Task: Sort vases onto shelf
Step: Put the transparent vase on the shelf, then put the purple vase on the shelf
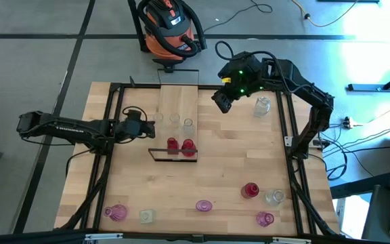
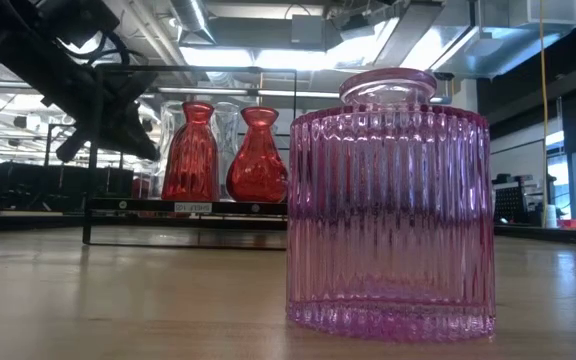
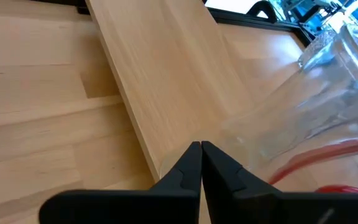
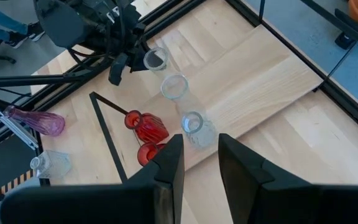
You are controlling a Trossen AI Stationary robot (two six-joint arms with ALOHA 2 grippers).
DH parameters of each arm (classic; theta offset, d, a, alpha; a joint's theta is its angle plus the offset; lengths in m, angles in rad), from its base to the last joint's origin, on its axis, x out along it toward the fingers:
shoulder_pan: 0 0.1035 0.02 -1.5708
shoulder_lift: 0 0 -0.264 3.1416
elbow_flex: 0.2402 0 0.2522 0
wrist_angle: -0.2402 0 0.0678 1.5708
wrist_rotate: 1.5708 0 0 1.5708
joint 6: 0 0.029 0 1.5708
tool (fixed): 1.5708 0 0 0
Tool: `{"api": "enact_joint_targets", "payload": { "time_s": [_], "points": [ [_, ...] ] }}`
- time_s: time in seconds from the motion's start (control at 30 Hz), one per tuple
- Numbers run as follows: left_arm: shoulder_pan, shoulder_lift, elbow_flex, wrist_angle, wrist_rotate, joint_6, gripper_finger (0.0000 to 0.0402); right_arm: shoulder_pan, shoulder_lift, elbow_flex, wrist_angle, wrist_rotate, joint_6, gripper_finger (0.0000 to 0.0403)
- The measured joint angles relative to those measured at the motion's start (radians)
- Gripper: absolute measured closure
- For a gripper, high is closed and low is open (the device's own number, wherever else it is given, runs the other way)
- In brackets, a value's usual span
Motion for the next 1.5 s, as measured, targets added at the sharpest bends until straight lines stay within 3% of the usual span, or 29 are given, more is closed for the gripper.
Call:
{"api": "enact_joint_targets", "payload": {
  "time_s": [0.8,1.07,1.27,1.33,1.4,1.5],
  "points": [
    [0.000,-0.002,0.000,0.022,0.025,0.048,0.0401,0.000,0.000,0.000,0.001,-0.016,0.003,0.0320],
    [-0.024,-0.161,0.019,-0.163,0.061,-0.027,0.0401,0.000,0.000,0.000,-0.007,-0.017,0.003,0.0320],
    [-0.105,-0.292,0.234,-0.506,0.072,0.021,0.0401,0.000,0.000,0.000,-0.012,-0.004,-0.002,0.0320],
    [-0.127,-0.307,0.338,-0.604,0.119,0.055,0.0401,0.000,0.000,0.000,-0.013,0.014,-0.019,0.0320],
    [-0.141,-0.314,0.436,-0.679,0.245,0.100,0.0401,0.000,0.000,0.000,-0.012,0.024,-0.038,0.0320],
    [-0.158,-0.314,0.548,-0.672,0.604,0.184,0.0401,0.000,0.000,0.000,-0.012,0.027,-0.095,0.0320]
  ]
}}
